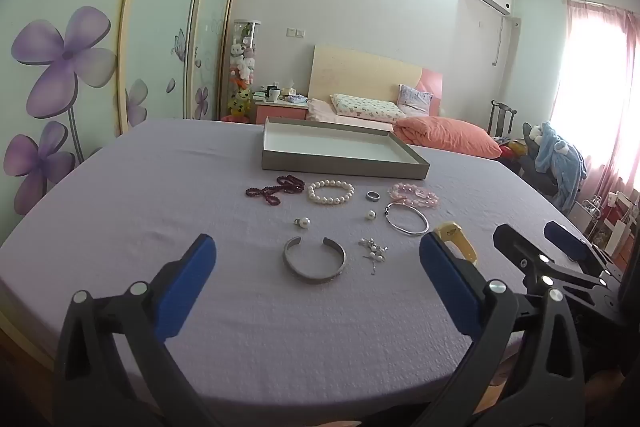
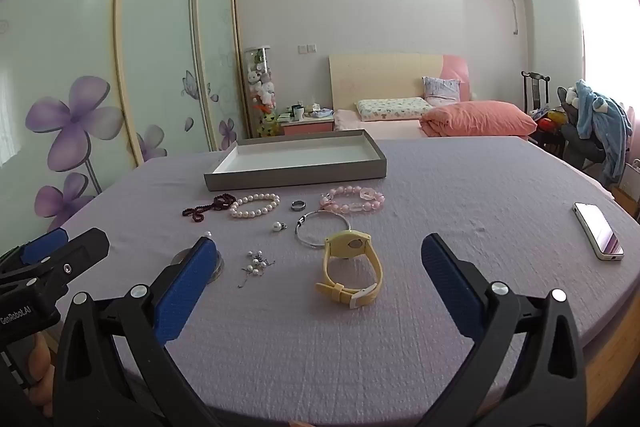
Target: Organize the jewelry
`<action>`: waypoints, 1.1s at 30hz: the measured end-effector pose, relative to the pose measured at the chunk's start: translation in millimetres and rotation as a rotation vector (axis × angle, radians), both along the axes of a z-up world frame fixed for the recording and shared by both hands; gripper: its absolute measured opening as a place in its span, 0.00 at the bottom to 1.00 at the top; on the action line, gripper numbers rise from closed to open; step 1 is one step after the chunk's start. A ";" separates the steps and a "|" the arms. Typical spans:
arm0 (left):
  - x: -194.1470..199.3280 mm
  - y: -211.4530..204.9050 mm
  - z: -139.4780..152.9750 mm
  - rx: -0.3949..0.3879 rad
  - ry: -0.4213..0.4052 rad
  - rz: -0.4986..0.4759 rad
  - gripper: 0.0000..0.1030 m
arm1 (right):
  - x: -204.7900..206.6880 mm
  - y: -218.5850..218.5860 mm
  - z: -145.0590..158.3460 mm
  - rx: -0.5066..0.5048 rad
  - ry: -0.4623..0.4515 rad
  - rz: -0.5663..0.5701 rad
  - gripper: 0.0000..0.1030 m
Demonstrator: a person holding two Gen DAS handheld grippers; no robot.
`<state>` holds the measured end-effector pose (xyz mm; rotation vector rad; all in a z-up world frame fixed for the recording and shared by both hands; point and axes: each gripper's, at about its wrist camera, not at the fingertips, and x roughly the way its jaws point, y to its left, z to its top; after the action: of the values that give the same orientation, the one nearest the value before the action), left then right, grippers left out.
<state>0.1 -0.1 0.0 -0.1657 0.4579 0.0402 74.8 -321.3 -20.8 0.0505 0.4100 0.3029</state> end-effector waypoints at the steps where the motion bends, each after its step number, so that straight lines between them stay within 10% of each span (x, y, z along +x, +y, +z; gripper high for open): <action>1: -0.1 -0.1 0.0 0.000 -0.001 -0.001 0.98 | 0.1 0.0 0.0 -0.003 0.000 0.001 0.99; 33: -0.2 -5.6 -2.4 -0.008 0.000 0.001 0.98 | 0.4 -0.4 -0.4 0.005 0.002 0.000 0.99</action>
<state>-0.1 -5.7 -2.5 -0.1741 0.4582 0.0396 75.2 -321.6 -21.1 0.0553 0.4114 0.3036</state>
